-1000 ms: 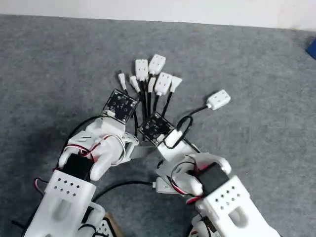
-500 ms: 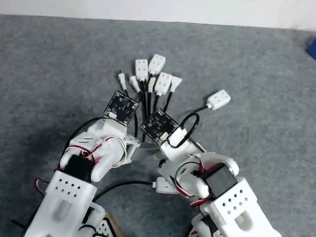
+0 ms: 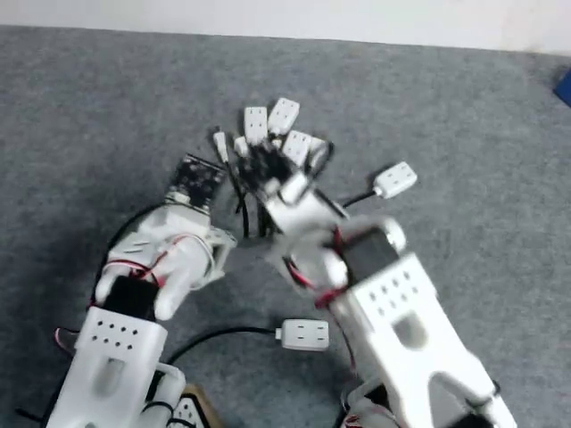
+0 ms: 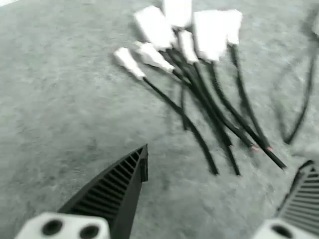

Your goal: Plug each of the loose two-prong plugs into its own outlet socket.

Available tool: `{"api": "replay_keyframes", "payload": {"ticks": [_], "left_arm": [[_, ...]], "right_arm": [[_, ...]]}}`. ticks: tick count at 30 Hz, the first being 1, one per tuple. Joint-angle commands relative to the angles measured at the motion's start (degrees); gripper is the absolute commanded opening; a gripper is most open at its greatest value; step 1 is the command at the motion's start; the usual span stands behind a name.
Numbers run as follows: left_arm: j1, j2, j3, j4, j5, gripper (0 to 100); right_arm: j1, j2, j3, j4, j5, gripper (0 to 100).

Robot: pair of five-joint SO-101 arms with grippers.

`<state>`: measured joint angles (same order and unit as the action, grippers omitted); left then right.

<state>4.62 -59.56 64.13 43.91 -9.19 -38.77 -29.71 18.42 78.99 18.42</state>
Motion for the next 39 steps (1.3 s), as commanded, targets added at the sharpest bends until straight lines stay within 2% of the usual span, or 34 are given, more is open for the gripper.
{"api": "replay_keyframes", "payload": {"ticks": [1,4,7,10,13,16,21,25,33,39], "left_arm": [[-4.1,0.0,-0.6,-2.3,3.0,43],[-7.0,0.0,-0.8,-2.0,4.6,43],[-11.9,0.0,-1.0,-2.1,9.8,43],[-15.0,0.0,-1.9,-1.8,11.8,43],[-14.5,0.0,-0.9,-1.8,11.9,43],[-14.4,0.0,-0.2,-1.8,12.0,43],[-14.6,0.0,1.5,-1.8,11.9,43],[-15.7,0.0,4.4,-2.2,11.7,43],[-16.0,0.0,7.3,-6.0,11.7,43],[-16.0,0.0,7.4,-6.2,11.7,43]], "right_arm": [[0.8,8.3,-13.9,5.7,1.6,0.7],[0.8,13.1,-21.9,15.2,1.5,0.7],[1.1,13.7,-25.5,22.4,1.4,0.7],[3.6,11.3,-20.4,22.0,0.4,0.7],[3.6,9.5,-12.3,21.8,0.6,0.7],[3.6,6.4,-5.2,21.6,-4.5,0.7],[2.3,-2.3,8.9,12.0,-8.2,0.7],[2.1,-9.6,20.5,3.7,-7.8,0.7],[-2.2,-12.4,22.5,4.2,-7.7,0.7],[-5.5,-13.0,21.0,10.4,-7.8,0.7]]}}
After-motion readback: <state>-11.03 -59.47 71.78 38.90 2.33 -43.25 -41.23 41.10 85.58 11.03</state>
